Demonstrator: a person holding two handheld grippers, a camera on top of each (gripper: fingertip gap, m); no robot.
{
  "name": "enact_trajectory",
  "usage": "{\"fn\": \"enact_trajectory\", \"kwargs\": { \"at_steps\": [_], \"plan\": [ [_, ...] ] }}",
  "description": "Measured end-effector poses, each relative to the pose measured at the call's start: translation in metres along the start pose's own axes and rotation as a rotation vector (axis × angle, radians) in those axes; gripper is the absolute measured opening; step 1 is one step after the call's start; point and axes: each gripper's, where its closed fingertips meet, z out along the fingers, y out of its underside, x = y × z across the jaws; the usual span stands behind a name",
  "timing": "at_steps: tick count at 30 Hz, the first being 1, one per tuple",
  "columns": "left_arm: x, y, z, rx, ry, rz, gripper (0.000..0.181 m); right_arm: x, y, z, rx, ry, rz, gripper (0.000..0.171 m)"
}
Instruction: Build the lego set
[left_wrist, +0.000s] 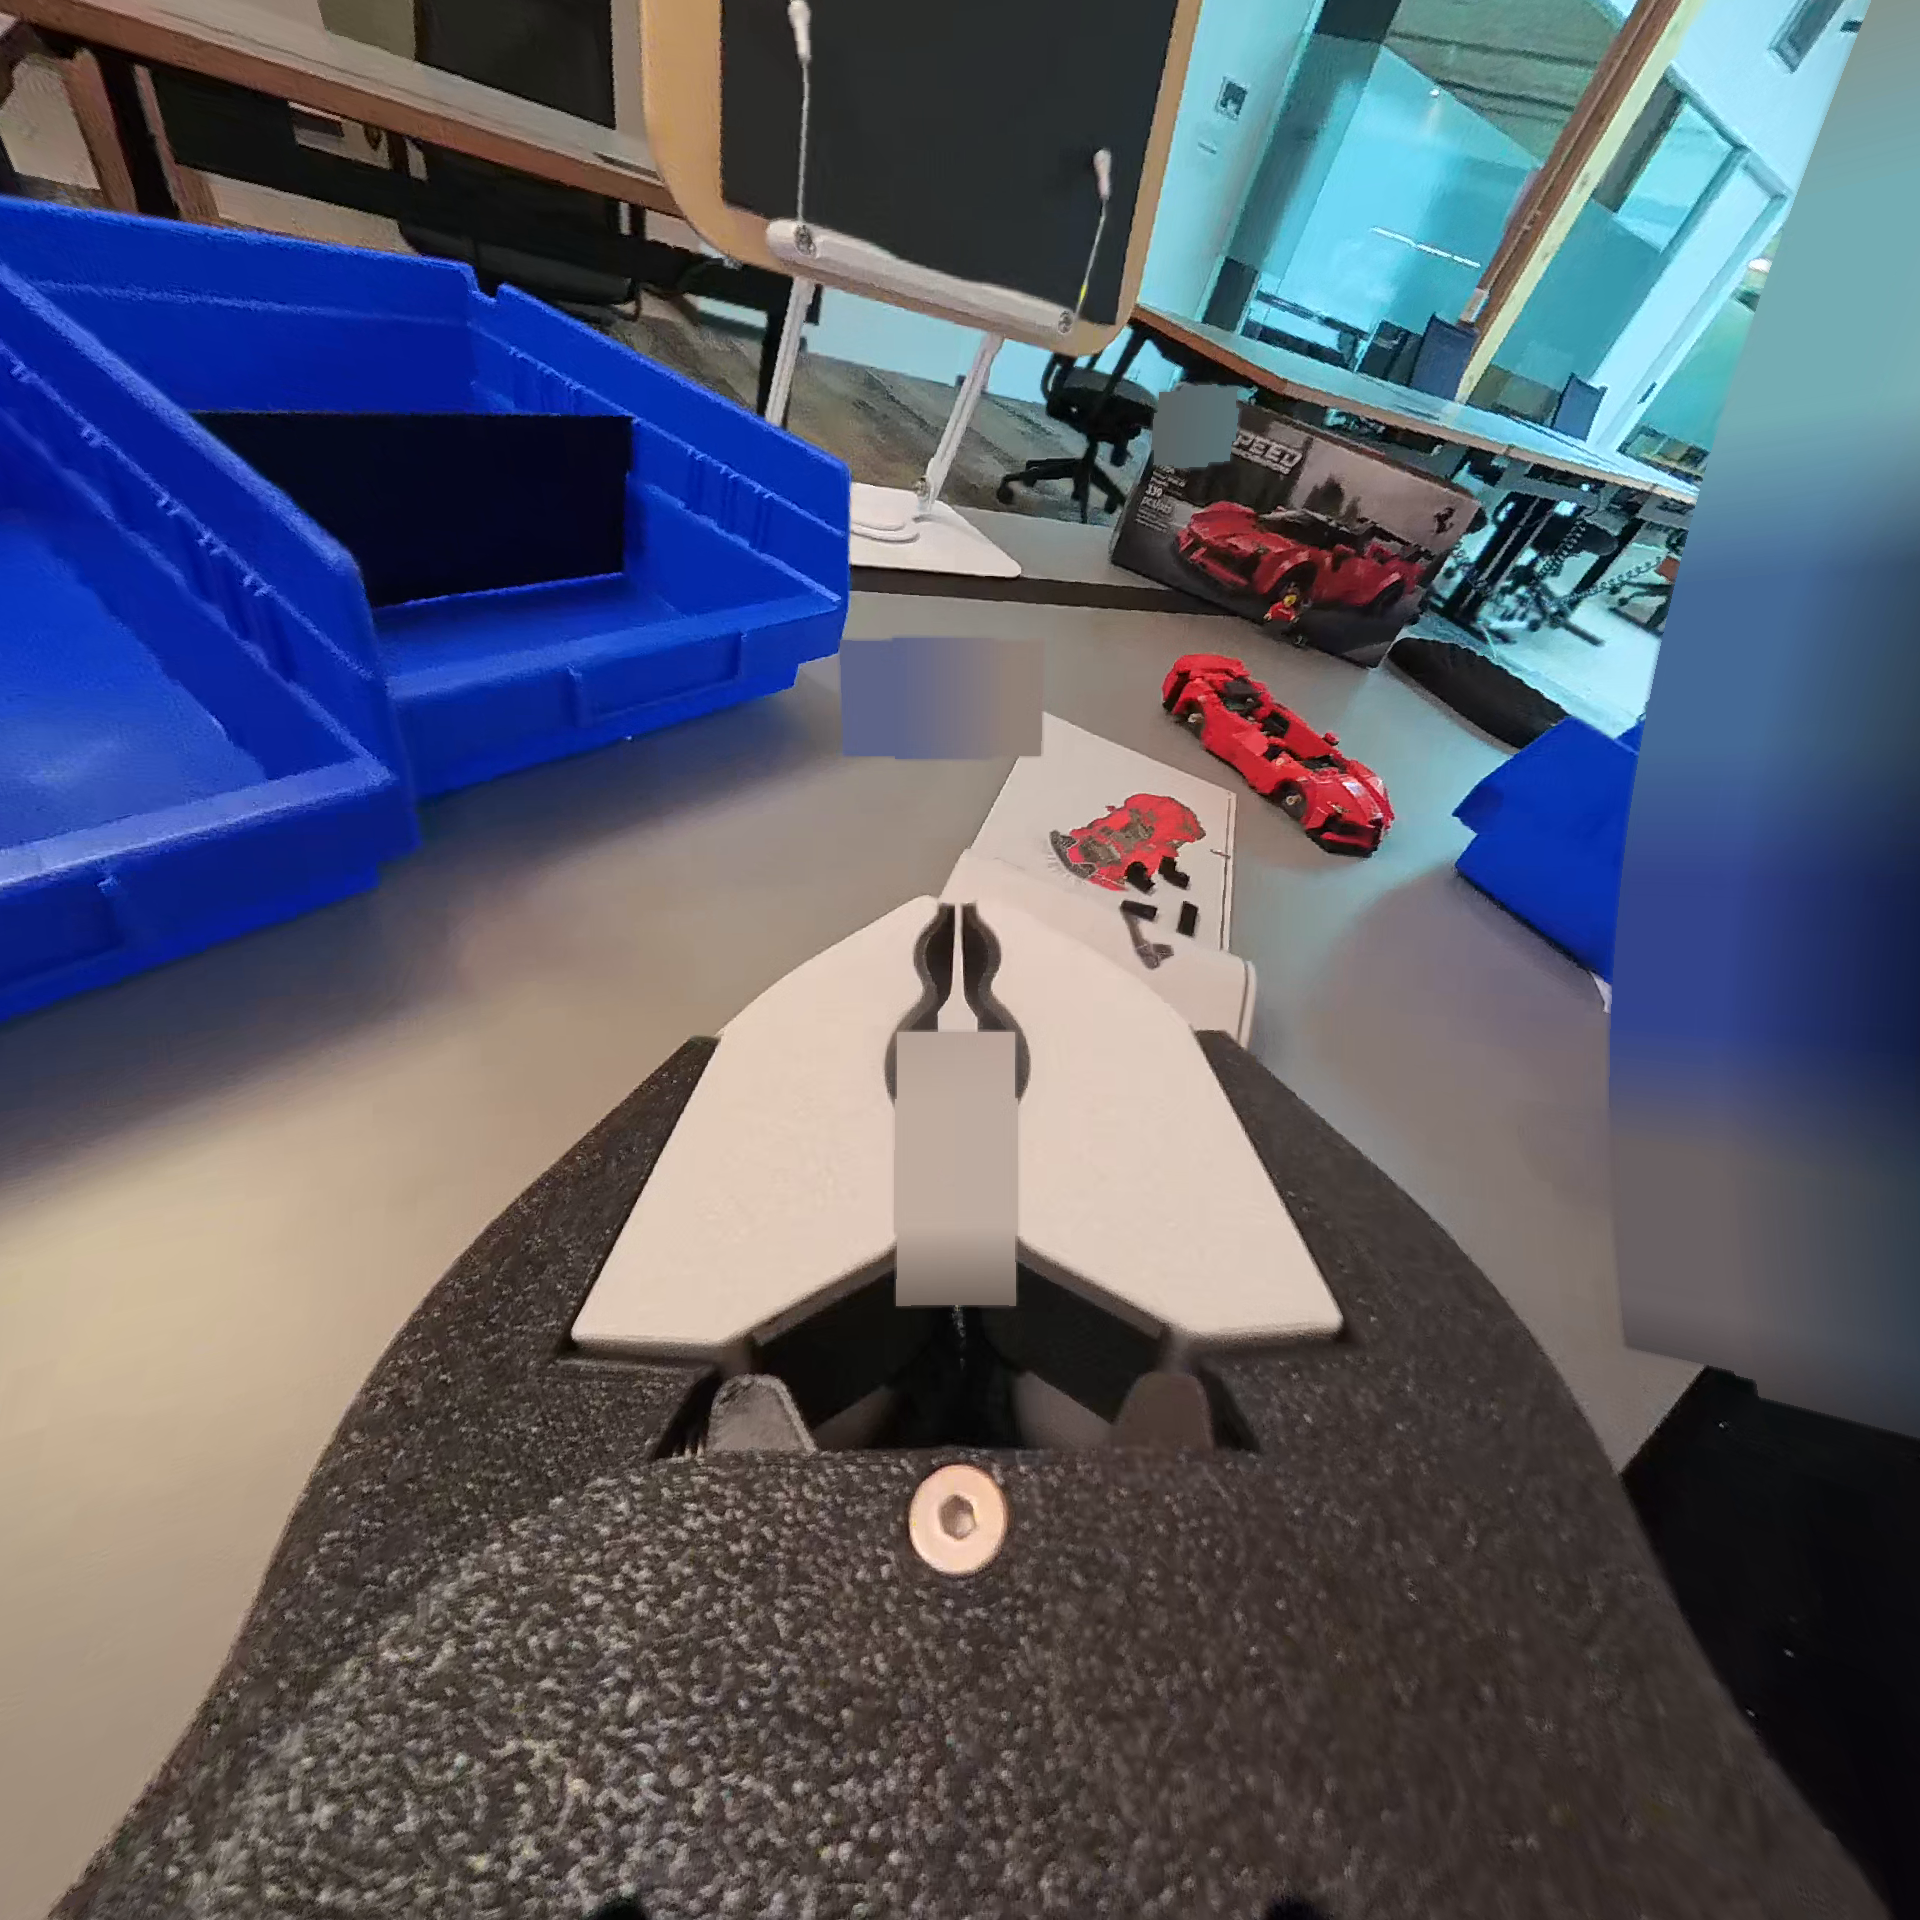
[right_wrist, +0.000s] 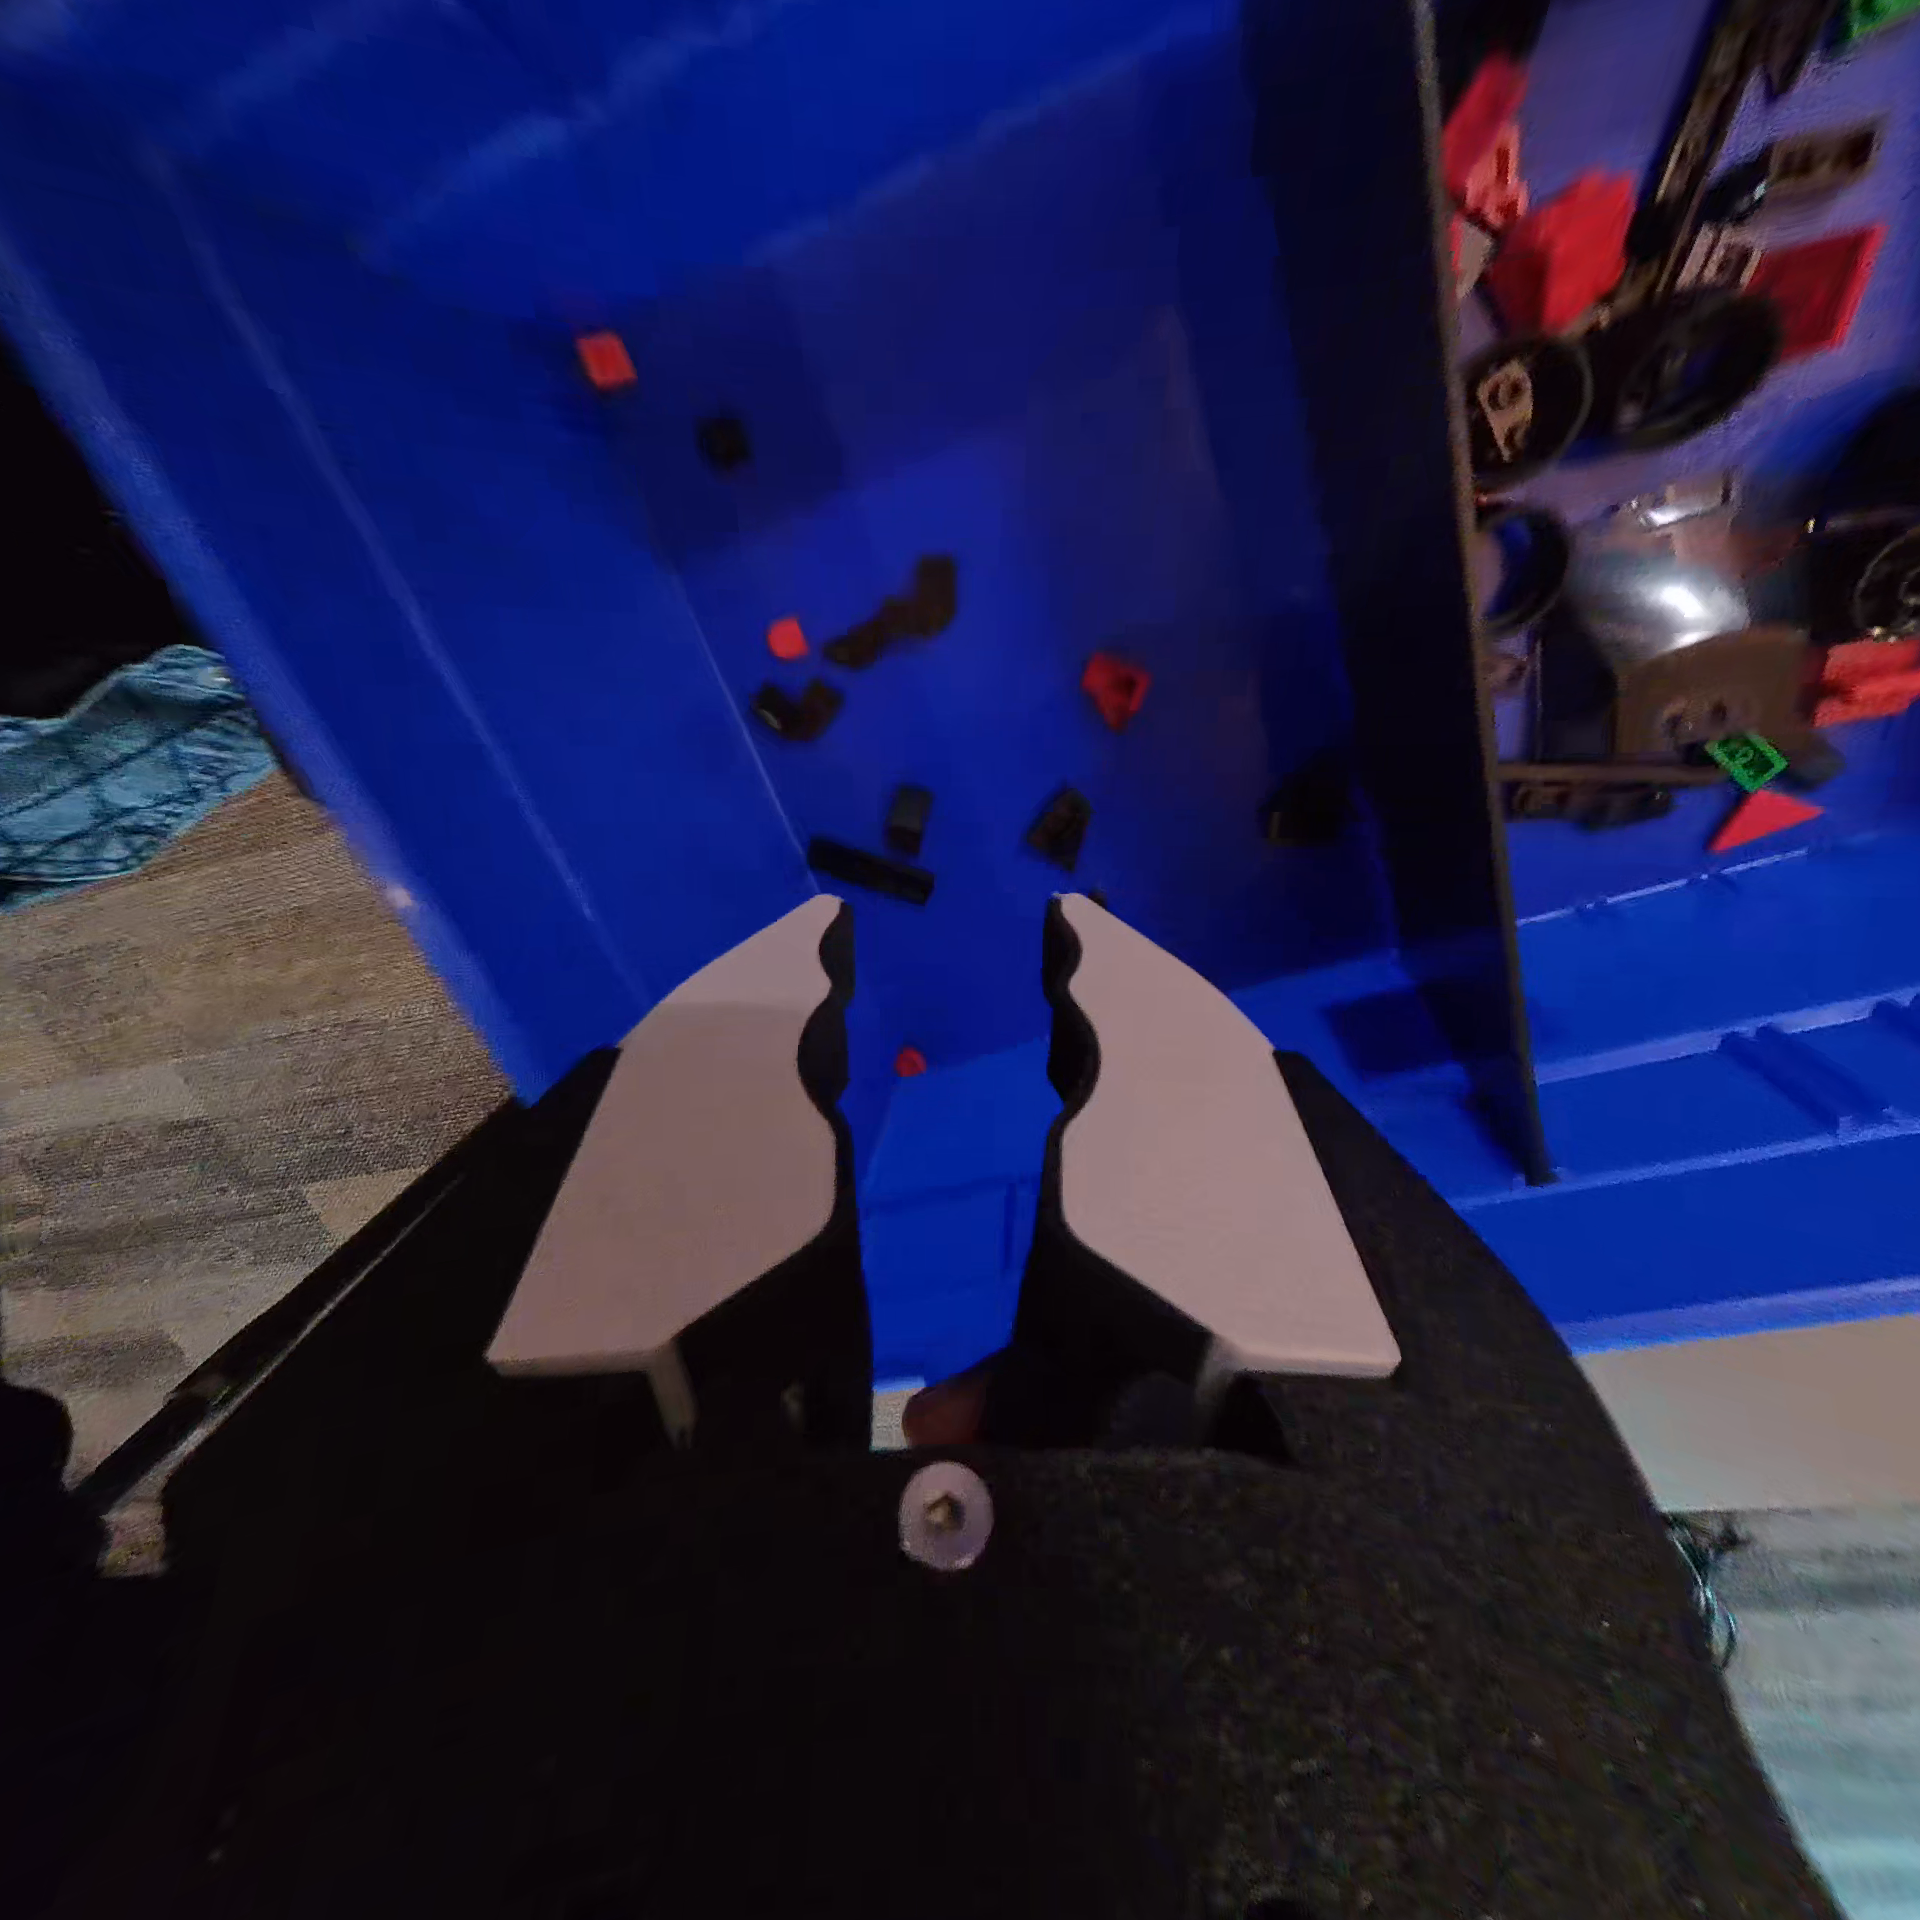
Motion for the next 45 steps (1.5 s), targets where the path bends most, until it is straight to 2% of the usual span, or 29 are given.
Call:
{"fn": "enact_trajectory", "kwargs": {
  "at_steps": [8,20,23,26,28,30,33,35,37,41,45],
  "plan": [
    [0.010,-0.007,0.006,-0.017,0.008,0.040,0.001,0.022,0.005,0.024,-0.046,0.119,-0.021,0.025],
    [0.011,-0.004,0.010,-0.033,0.022,0.051,0.001,0.025,0.004,0.046,-0.202,0.143,0.048,0.025],
    [0.011,-0.003,0.009,-0.032,0.029,0.055,0.001,0.023,0.003,0.051,-0.221,0.134,0.066,0.010],
    [0.022,-0.010,0.012,0.000,0.079,0.060,0.002,0.024,0.006,0.042,-0.209,0.142,0.080,0.009],
    [0.041,-0.016,0.020,0.026,0.180,0.054,0.002,0.025,-0.017,0.020,0.004,0.120,0.142,0.009],
    [0.073,-0.023,0.033,0.061,0.343,0.021,0.004,0.026,-0.068,-0.025,0.406,0.088,0.146,0.009],
    [0.144,-0.037,0.053,0.130,0.705,-0.124,0.012,0.008,-0.150,-0.123,1.104,0.002,-0.037,0.009],
    [0.191,-0.041,0.065,0.116,0.940,-0.262,0.018,-0.007,-0.184,-0.164,1.379,-0.021,-0.172,0.009],
    [0.238,-0.047,0.066,0.101,1.176,-0.399,0.019,-0.021,-0.214,-0.181,1.505,-0.031,-0.287,0.009],
    [0.307,-0.060,0.050,0.014,1.535,-0.622,0.020,-0.047,-0.267,-0.187,1.597,-0.086,-0.446,0.009],
    [0.326,-0.070,0.038,0.001,1.675,-0.747,0.019,-0.061,-0.300,-0.185,1.622,-0.145,-0.506,0.009]
  ]
}}
